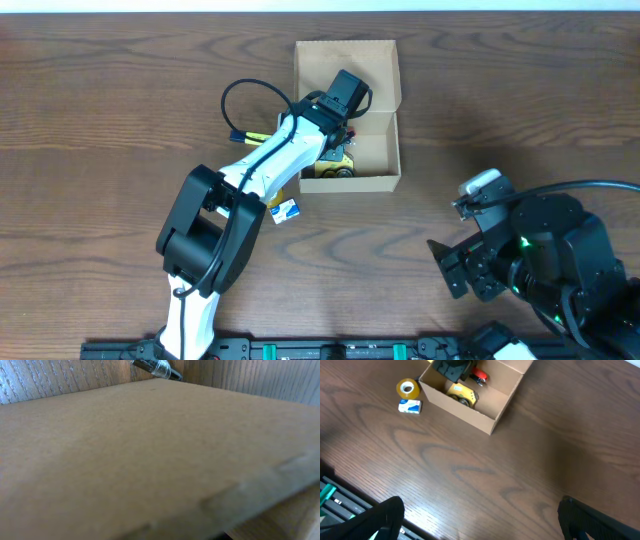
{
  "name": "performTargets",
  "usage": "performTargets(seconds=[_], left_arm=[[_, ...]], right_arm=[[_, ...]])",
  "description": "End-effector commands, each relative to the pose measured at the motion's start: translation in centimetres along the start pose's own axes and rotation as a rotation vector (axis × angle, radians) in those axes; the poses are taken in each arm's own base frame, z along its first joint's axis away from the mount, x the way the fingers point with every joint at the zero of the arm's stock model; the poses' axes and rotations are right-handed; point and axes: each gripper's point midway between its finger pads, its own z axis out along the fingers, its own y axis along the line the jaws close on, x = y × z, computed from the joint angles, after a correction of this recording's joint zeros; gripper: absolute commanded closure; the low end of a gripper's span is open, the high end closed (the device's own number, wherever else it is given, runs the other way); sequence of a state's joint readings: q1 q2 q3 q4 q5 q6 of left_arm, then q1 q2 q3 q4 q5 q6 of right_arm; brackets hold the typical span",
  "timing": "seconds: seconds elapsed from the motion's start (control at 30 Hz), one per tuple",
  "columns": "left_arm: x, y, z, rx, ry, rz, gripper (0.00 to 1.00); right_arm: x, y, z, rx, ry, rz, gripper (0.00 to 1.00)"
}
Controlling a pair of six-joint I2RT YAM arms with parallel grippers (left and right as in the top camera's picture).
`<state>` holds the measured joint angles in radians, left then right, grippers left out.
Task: Pack container
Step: 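Lower the stapler into the box beside the correction tape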
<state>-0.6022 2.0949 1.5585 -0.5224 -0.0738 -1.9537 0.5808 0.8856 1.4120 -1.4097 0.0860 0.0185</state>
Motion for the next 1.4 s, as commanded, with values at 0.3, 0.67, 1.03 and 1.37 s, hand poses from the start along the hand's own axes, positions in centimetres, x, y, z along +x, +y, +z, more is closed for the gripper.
performTargets(seconds=[0.3, 0.67, 1.03, 1.37], left_arm=[[-0.1, -0.6, 0.3, 0.005, 0.003, -0.016, 0.45], [0.4, -0.8, 0.3, 0.011, 0.027, -0.017, 0.43], [1.3, -2.7, -0.8, 0.063, 0.047, 0.101, 0.93], [0.7, -2.8, -4.0, -0.022, 0.002, 0.268, 0.94]], right_arm=[[0.1, -0.5, 0.0, 0.022, 0.000, 0.027, 0.01], [0.1, -0.5, 0.0, 0.022, 0.000, 0.027, 0.01], [0.1, -0.5, 0.0, 0.022, 0.000, 0.027, 0.01], [0.1, -0.5, 0.0, 0.022, 0.000, 0.027, 0.01]])
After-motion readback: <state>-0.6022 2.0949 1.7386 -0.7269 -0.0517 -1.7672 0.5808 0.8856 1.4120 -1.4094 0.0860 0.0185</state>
